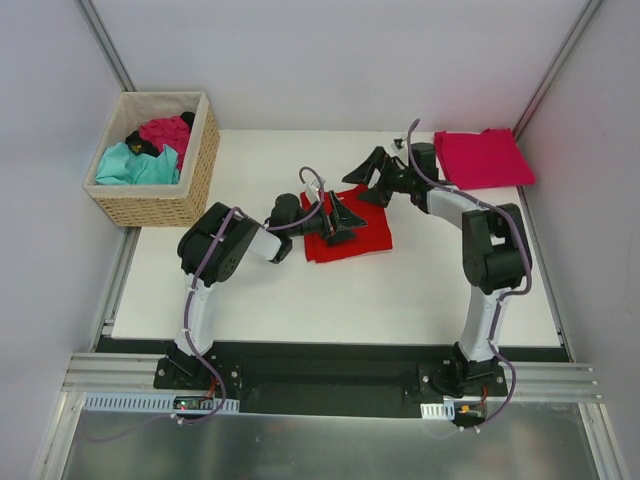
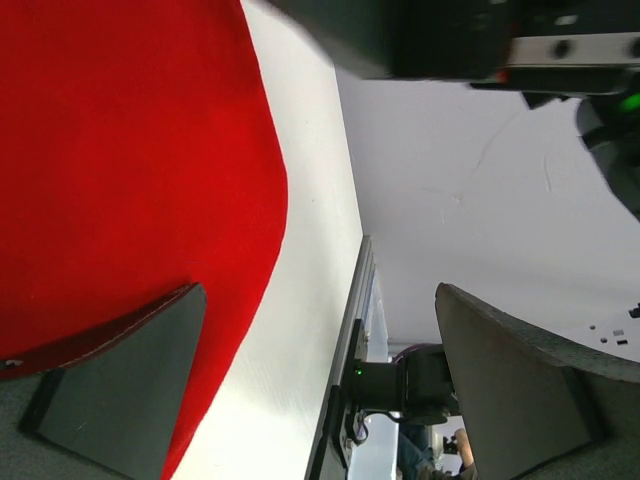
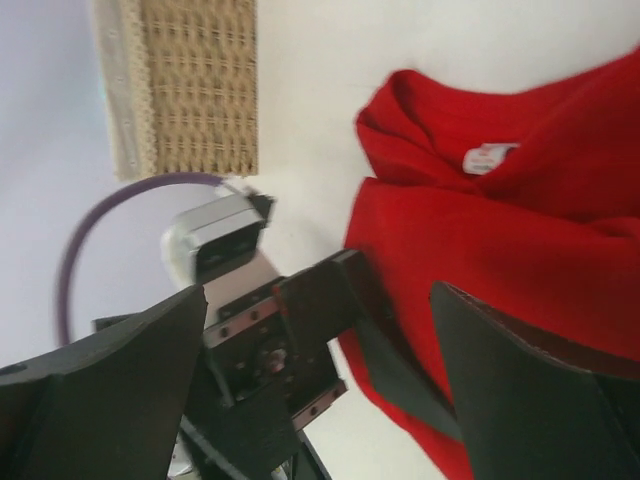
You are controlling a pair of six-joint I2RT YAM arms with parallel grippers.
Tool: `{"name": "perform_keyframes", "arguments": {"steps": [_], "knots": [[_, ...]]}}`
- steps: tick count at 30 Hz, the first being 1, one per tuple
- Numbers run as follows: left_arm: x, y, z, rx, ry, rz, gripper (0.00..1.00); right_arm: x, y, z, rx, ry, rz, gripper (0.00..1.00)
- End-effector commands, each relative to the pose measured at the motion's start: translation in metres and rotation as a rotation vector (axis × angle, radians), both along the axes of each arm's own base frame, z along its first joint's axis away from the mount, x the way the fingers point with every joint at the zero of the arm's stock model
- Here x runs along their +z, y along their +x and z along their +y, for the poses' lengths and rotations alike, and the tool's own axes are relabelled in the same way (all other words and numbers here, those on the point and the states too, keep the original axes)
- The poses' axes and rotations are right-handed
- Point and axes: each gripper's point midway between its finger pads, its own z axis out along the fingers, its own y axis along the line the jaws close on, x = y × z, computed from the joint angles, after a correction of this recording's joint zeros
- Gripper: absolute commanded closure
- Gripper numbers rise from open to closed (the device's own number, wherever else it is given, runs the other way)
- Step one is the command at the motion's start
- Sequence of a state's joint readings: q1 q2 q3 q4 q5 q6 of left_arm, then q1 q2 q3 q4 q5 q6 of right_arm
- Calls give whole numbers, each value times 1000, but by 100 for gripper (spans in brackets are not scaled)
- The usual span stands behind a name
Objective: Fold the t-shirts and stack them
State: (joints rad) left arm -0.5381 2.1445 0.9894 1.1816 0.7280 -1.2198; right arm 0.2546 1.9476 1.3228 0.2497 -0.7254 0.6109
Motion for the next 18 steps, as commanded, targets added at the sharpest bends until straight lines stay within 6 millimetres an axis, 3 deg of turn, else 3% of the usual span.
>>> {"name": "perform_keyframes", "arguments": {"steps": [1, 4, 5, 7, 8, 12, 14, 15, 16, 17, 18], "knots": [[32, -7, -6, -42, -36, -90, 1, -32, 6, 14, 54, 0, 41, 2], [28, -7, -7, -51, -36, -82, 1, -47, 20, 19, 48, 7, 61, 2], [24, -6, -8, -51, -34, -68, 1, -68, 23, 20, 42, -2, 96, 2], [23, -7, -8, -55, -36, -64, 1, -81, 32, 19, 20, -10, 113, 2], [23, -7, -8, -58, -38, -61, 1, -100, 34, 18, 12, -18, 147, 2], [30, -15, -5, -69, -40, -68, 1, -132, 44, 9, -53, -77, 183, 2], [46, -21, -2, -79, -44, -104, 1, -136, 48, 7, -62, -98, 177, 2], [41, -26, 2, -80, -18, -79, 1, -138, 48, 6, -61, -104, 179, 2], [56, -30, 4, -78, -19, -108, 1, -138, 48, 6, -62, -109, 175, 2], [58, -31, 7, -63, 0, -137, 1, -139, 50, 4, -71, -132, 162, 2], [47, -37, 13, -56, 41, -100, 1, -139, 48, 1, -75, -150, 168, 2]]}}
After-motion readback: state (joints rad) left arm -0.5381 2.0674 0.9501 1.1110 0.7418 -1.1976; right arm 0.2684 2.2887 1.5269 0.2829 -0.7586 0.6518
